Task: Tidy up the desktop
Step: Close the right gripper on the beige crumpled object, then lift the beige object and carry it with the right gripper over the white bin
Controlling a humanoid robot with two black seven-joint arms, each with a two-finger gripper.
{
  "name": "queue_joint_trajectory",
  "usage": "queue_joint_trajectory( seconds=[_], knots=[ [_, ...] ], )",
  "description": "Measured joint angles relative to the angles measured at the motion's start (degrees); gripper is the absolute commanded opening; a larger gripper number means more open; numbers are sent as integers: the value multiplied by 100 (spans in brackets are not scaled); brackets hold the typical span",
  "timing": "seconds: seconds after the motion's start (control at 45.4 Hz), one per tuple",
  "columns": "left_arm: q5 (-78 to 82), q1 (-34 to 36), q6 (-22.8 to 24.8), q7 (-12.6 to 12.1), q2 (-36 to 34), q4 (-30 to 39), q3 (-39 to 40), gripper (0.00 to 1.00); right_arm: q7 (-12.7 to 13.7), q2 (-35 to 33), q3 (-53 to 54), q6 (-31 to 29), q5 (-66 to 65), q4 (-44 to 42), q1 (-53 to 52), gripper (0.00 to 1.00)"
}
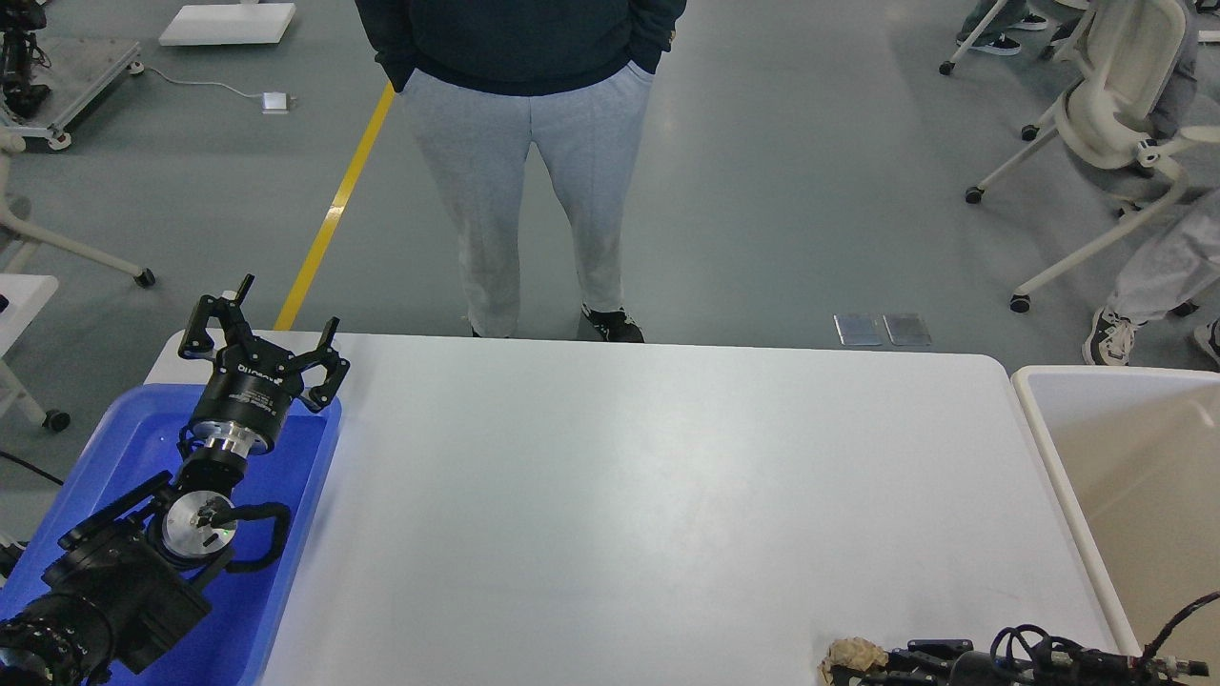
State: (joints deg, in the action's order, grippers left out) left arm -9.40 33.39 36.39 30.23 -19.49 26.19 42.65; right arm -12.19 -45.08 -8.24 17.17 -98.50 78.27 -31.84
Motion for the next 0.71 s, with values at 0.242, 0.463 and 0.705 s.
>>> queue_joint_trajectory(
  seconds=[0.242, 0.463, 0.705],
  knots=[
    [-1, 2, 0, 0, 3, -1, 0, 100, -17, -521, 14, -760, 1012, 526, -821, 0],
    [-1, 2, 0, 0, 4, 0, 0, 100, -37, -1156, 82, -1998, 1924, 1037, -2106, 0],
    [0, 1, 0, 0, 3, 0, 0, 100, -86, -1640, 418, -3434, 2701, 1253, -3202, 0]
  ],
)
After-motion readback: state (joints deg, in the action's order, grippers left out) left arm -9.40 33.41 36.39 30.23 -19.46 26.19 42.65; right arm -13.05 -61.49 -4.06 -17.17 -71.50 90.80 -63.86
